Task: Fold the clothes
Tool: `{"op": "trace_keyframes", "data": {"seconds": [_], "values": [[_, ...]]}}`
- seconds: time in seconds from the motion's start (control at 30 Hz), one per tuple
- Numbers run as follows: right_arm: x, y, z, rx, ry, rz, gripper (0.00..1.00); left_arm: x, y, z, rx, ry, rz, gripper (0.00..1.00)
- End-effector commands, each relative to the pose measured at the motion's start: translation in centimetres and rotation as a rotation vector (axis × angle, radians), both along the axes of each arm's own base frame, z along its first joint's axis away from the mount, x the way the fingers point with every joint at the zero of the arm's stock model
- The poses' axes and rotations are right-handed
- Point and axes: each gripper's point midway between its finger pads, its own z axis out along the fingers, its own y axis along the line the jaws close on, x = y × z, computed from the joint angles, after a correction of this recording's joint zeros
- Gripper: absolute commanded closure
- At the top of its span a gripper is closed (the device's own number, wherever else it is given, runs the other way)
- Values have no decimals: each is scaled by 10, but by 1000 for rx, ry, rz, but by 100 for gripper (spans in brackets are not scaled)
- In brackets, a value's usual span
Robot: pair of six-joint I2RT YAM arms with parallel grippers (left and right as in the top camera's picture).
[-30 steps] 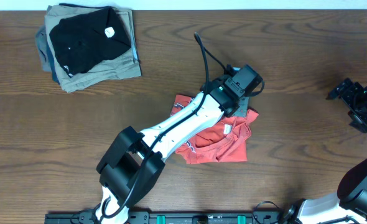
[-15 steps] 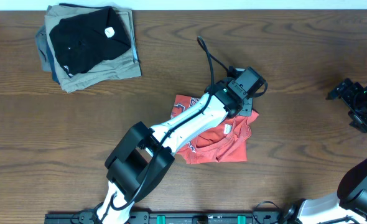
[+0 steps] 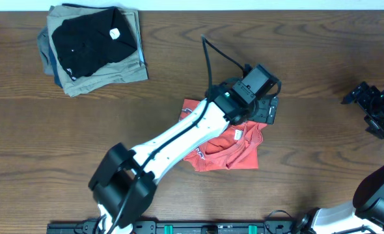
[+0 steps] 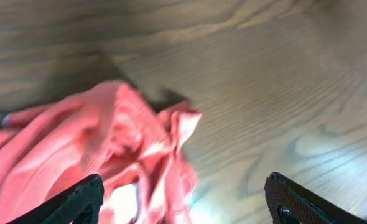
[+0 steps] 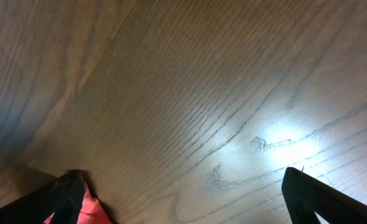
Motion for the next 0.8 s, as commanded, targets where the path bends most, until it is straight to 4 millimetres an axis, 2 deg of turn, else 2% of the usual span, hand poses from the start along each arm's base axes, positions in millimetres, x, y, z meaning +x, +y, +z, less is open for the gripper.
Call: {"op": "trace_keyframes", "data": {"seconds": [0.0, 0.1, 0.23, 0.37, 0.53, 0.67, 0.7, 0.77], "values": [[0, -5, 9, -23, -20, -8, 1, 2, 26, -27, 155, 11, 27, 16], [0, -5, 9, -23, -20, -8, 1, -1, 48, -51, 273, 51, 50, 16], [0, -5, 9, -23, -20, -8, 1, -6, 58, -76, 330, 125, 73, 16], [0, -5, 9, -23, -20, -8, 1, -11, 44, -88, 280, 173, 42, 16], [0, -5, 9, -23, -20, -8, 1, -3, 30, -86, 222, 148, 35, 18], [0, -5, 9, -23, -20, -8, 1, 2, 22, -83, 185, 128, 36, 38], [0, -5, 9, -23, -20, -8, 1, 4, 21, -84, 180, 126, 39, 48], [0, -5, 9, -23, -20, -8, 1, 5, 19, -84, 172, 122, 45, 59]]}}
